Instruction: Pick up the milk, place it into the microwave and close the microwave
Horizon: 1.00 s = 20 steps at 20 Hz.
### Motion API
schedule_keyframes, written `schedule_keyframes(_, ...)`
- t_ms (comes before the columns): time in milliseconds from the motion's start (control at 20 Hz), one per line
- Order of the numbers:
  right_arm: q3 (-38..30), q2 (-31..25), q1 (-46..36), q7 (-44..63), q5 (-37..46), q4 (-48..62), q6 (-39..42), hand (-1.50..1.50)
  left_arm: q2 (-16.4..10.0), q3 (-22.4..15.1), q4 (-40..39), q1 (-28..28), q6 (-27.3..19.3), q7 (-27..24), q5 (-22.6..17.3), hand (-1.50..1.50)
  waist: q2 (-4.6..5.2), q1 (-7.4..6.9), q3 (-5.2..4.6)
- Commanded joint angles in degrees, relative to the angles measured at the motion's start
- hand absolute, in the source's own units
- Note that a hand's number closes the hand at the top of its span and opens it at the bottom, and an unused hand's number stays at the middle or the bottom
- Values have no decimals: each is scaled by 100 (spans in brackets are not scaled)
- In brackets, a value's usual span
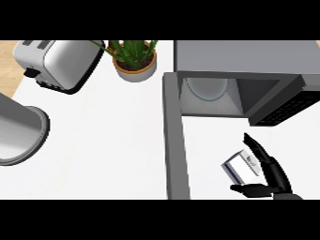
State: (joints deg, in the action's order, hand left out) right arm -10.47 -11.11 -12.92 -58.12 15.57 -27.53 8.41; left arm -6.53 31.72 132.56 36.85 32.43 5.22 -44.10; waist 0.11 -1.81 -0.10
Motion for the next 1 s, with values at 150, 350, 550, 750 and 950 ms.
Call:
schedule_keyframes(150, 83, 99, -566, -622, 62, 767, 330, 150, -143, 93, 268, 10, 87, 22, -648, -150, 33, -60, 41)
schedule_keyframes(350, 144, 127, -762, -704, 93, 825, 318, 150, 76, 10, 434, 157, 170, -32, -551, -150, 20, -44, 35)
schedule_keyframes(550, 10, 401, -737, -905, -48, 803, -83, 150, 10, 44, 728, 352, 45, 136, -794, -150, 7, -17, 33)
schedule_keyframes(750, -508, 440, -881, -697, -478, 1008, -448, 150, 91, 85, 617, 405, 131, 44, -796, -150, 13, -13, 32)
schedule_keyframes(950, -656, 637, -1262, -576, -609, 1018, -624, 150, -104, 204, 579, 333, 90, 123, -958, -150, 13, -3, 28)
